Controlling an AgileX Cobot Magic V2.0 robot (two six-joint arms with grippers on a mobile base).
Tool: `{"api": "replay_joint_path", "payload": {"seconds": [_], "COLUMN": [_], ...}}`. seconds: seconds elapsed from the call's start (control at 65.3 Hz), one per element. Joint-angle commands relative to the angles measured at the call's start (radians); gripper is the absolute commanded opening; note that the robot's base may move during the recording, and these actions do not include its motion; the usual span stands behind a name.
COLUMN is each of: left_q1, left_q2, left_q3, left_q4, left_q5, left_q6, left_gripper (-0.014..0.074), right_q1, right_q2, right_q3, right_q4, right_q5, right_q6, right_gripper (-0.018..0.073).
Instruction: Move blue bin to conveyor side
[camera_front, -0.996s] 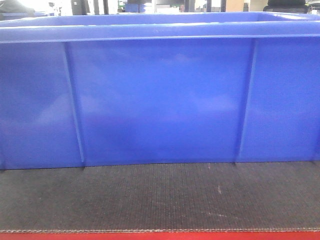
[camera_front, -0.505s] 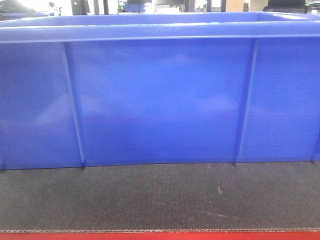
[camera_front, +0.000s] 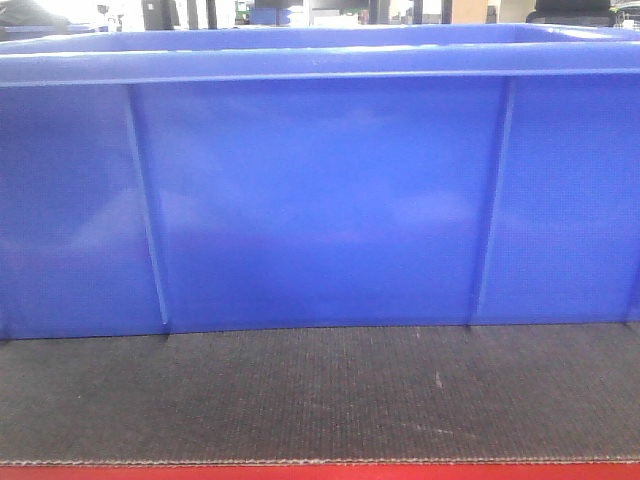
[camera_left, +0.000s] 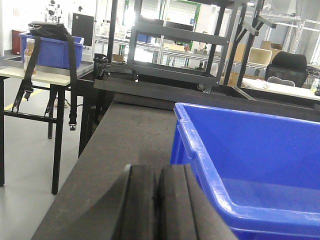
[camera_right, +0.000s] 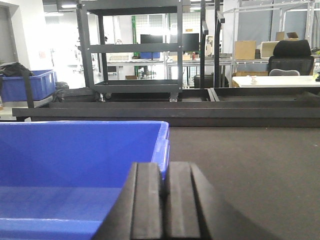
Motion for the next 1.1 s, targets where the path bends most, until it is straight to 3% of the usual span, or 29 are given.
{"api": "replay_joint_path", "payload": {"seconds": [0.0,0.107,0.214,0.276,0.398,0.72,1.087], "left_q1": [0.001,0.001,0.001,0.001,0.001,0.001,0.001], "left_q2": [-0.003,-0.003,-0.003,-0.003,-0.003,-0.003,-0.003], "left_q3": [0.001,0.001,0.001,0.001,0.001,0.001,0.001], "left_q4": [0.007,0.007,0.007,0.007,0.007,0.007,0.007], "left_q5": [-0.014,-0.014,-0.014,-0.014,-0.014,-0.014,-0.014], "left_q6": [0.004,0.004,0.004,0.004,0.004,0.004,0.004], "left_gripper": [0.0011,0.0011,0.0011,0.0011,0.0011,0.0011,0.0011], "right_q1": [-0.005,-0.008,-0.038,-0.068,-0.119,-0.123,-0.123], "right_q2": [-0.007,-0.041,-0.083,-0.099,-0.099,-0.099,-0.099], "right_q3": [0.025,0.096,0.153,0.186,0.277,0.398,0.398], "right_q4": [0.015,0.052,0.087,0.112,0.136,0.138,0.138], "right_q5": [-0.022,-0.017,-0.017,-0.017,-0.104,-0.315,-0.309], "right_q6": [-0.01,-0.012,-0.159,-0.192,-0.192,-0.192,-0.192], "right_gripper": [-0.0088,-0.0088,-0.0088,-0.0088,-0.0088,-0.0088,-0.0088]}}
